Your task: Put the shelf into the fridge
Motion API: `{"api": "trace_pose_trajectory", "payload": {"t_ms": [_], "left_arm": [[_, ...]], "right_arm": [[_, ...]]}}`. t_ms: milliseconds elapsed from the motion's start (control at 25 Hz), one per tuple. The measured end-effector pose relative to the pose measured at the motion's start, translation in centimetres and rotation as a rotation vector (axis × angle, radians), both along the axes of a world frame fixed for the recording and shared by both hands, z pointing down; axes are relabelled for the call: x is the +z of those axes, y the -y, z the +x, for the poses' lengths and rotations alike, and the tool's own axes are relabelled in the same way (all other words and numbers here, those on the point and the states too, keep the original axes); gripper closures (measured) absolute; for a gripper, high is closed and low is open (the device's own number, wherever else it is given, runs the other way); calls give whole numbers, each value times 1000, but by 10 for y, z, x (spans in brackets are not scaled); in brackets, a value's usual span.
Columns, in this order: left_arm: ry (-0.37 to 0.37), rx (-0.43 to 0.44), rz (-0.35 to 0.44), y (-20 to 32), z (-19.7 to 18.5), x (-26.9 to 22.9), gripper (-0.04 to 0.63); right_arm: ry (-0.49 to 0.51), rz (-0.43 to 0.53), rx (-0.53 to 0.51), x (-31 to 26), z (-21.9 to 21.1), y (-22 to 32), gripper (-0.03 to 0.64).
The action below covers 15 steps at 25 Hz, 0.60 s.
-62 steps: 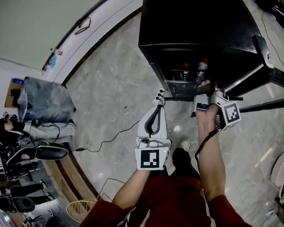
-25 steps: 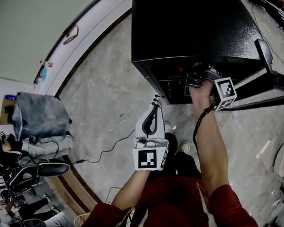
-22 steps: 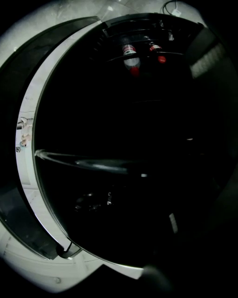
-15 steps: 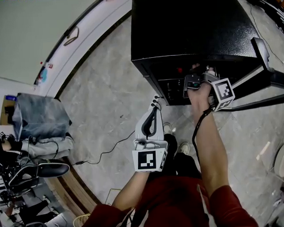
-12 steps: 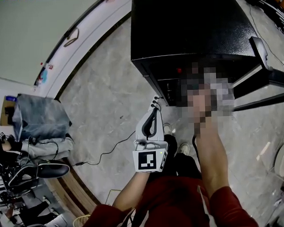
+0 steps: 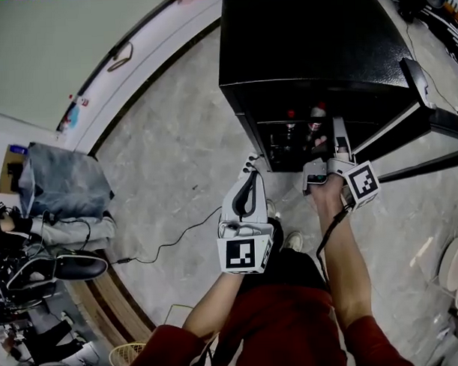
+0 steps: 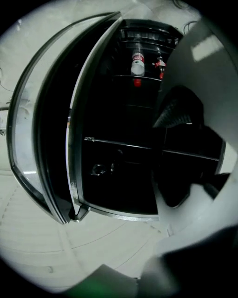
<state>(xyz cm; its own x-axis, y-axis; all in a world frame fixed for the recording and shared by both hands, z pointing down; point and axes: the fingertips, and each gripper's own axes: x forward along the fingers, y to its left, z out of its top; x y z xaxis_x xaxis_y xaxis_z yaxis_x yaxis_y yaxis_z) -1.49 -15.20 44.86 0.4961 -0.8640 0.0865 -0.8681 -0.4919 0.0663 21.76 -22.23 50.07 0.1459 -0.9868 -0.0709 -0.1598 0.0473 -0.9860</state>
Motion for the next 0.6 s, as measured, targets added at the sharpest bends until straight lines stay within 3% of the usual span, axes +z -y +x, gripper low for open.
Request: {"api": "trace_pose_trajectory", "payload": {"t_ms": [120,400,480,600], "left_arm": [[1,-7,1,-4,-1,0,595],[-3,2,-5,-12,4,1,595],[-8,-1,0,-13,5,0,595],[-8,-3,12,-12,6,2,595]], "right_arm": [[-46,-26,-28,-1,-7,-19,347],[-334,-48,-118,-15,-19,-43,348],[-435,-58,-137,-19,-23,-46,348],[-675,-137,-118,-21,-24,-51,348]]}}
